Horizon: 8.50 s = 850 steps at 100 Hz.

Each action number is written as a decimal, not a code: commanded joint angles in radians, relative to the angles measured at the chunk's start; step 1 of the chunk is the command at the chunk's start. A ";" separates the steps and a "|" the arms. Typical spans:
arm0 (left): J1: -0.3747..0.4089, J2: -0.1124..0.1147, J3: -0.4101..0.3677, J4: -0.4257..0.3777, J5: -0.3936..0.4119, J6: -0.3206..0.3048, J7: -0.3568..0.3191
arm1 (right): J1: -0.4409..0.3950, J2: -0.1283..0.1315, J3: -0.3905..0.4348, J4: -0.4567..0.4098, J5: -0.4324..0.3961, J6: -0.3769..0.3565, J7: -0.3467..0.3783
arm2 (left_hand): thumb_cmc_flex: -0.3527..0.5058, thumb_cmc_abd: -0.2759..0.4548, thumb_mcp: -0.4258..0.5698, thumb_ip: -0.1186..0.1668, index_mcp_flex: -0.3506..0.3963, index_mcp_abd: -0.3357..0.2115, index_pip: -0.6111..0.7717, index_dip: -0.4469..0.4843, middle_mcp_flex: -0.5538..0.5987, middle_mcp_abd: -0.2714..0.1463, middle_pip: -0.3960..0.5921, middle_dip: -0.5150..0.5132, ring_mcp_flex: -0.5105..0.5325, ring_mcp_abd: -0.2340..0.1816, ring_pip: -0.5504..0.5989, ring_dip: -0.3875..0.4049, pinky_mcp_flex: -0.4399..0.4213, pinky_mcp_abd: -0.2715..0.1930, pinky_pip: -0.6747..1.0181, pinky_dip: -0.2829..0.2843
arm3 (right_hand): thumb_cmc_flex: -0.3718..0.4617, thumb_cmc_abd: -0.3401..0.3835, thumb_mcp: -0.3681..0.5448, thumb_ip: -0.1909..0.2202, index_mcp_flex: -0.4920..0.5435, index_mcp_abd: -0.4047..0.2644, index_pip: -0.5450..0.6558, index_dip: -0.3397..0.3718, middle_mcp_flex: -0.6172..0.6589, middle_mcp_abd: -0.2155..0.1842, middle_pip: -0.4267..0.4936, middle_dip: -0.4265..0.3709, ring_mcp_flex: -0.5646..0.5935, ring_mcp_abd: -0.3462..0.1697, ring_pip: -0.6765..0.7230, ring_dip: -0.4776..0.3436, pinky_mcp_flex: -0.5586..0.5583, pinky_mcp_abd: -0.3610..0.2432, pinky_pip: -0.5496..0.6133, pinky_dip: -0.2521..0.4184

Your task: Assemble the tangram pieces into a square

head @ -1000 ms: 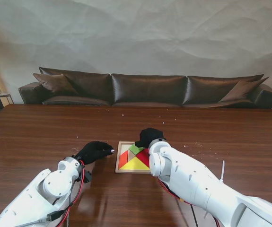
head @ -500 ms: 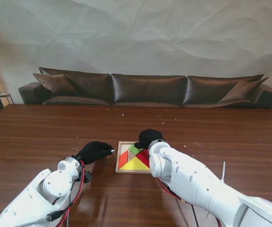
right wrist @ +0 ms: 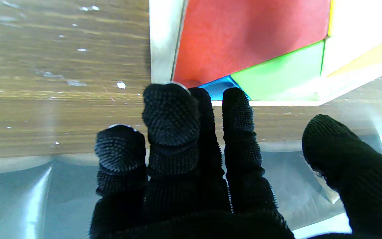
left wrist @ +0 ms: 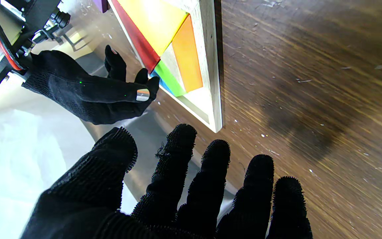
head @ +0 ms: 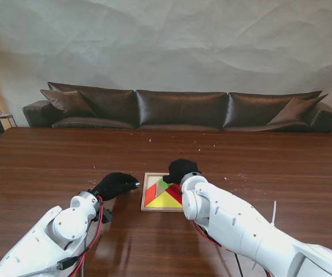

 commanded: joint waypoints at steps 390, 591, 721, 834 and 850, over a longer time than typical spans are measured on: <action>0.028 0.003 -0.024 -0.036 0.011 -0.008 -0.022 | -0.384 0.185 0.287 -0.287 -0.325 0.133 -0.007 | 0.032 0.046 -0.031 0.028 0.018 0.006 0.000 0.005 0.014 0.006 -0.008 -0.005 -0.014 0.009 0.014 0.012 0.002 0.001 0.003 0.021 | 0.214 -0.862 0.308 -0.085 -0.173 -0.151 0.402 0.409 -0.221 0.032 -0.018 -0.089 -0.185 0.007 -0.174 -0.055 -0.020 0.006 -0.089 -0.022; 0.045 0.007 -0.040 -0.061 0.003 0.012 -0.041 | -0.343 0.242 0.380 -0.369 -0.294 -0.191 0.235 | 0.038 0.049 -0.038 0.029 0.017 0.012 -0.002 0.004 0.014 0.012 -0.009 -0.005 -0.007 0.017 0.014 0.012 0.000 0.004 0.002 0.020 | 0.595 -0.779 0.372 -0.211 0.203 -0.153 0.678 0.517 0.296 -0.158 0.074 0.064 -0.013 -0.073 0.119 -0.013 0.322 -0.154 -0.055 0.024; 0.064 0.007 -0.059 -0.077 0.006 0.066 -0.044 | 0.138 0.077 -0.165 0.073 -0.292 -0.744 -0.169 | 0.039 0.049 -0.037 0.028 0.019 0.013 -0.002 0.004 0.034 0.019 0.000 0.009 -0.005 0.015 0.017 0.014 0.006 0.004 0.005 0.022 | 0.570 -0.769 0.351 -0.216 0.184 -0.191 0.691 0.491 0.065 -0.093 0.117 0.071 -0.013 -0.129 0.066 -0.065 0.277 -0.205 -0.095 0.027; 0.073 0.008 -0.066 -0.084 -0.007 0.092 -0.055 | 0.254 -0.149 -0.445 0.531 -0.266 -0.971 -0.471 | 0.038 0.048 -0.037 0.027 0.019 0.018 -0.002 0.003 0.033 0.022 -0.002 0.012 -0.002 0.018 0.016 0.014 0.005 0.005 0.004 0.022 | 0.520 -0.849 0.366 -0.254 0.013 -0.283 0.484 0.140 0.073 -0.155 0.079 0.008 -0.026 -0.135 -0.168 -0.185 0.177 -0.152 -0.192 -0.159; 0.072 0.008 -0.065 -0.082 -0.007 0.091 -0.055 | 0.258 -0.150 -0.467 0.536 -0.283 -0.963 -0.504 | 0.039 0.049 -0.037 0.027 0.018 0.017 -0.003 0.003 0.034 0.022 -0.002 0.012 -0.001 0.019 0.017 0.014 0.005 0.005 0.004 0.022 | 0.466 -0.891 0.377 -0.284 -0.034 -0.272 0.374 0.094 0.040 -0.160 0.045 -0.032 -0.037 -0.134 -0.241 -0.197 0.156 -0.131 -0.225 -0.142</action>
